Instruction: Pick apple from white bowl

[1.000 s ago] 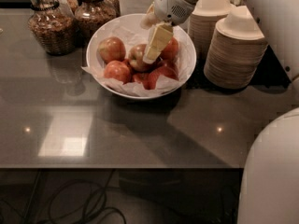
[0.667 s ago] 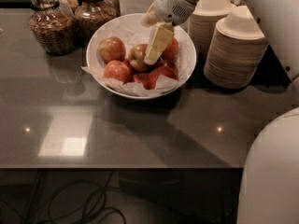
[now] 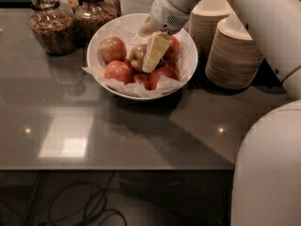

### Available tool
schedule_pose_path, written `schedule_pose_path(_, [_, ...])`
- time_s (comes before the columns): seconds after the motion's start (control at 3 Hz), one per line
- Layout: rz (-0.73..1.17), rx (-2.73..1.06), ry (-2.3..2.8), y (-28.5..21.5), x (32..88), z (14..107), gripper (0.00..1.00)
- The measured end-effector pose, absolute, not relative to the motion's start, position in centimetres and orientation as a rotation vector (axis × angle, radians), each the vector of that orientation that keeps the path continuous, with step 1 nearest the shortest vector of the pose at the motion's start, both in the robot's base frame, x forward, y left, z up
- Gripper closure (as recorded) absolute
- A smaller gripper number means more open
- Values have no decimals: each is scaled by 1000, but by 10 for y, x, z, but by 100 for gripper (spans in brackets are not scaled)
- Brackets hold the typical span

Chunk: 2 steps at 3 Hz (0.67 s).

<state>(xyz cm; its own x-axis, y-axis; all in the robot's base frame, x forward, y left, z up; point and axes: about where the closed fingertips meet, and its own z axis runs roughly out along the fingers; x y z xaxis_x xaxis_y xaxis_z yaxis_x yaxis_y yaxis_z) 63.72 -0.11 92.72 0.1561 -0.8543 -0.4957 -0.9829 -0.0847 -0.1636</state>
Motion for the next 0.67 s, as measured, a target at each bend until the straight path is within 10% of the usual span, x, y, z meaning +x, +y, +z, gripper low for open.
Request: schedule_pose_path(0.67, [398,-1999,1763,4,634,908,36])
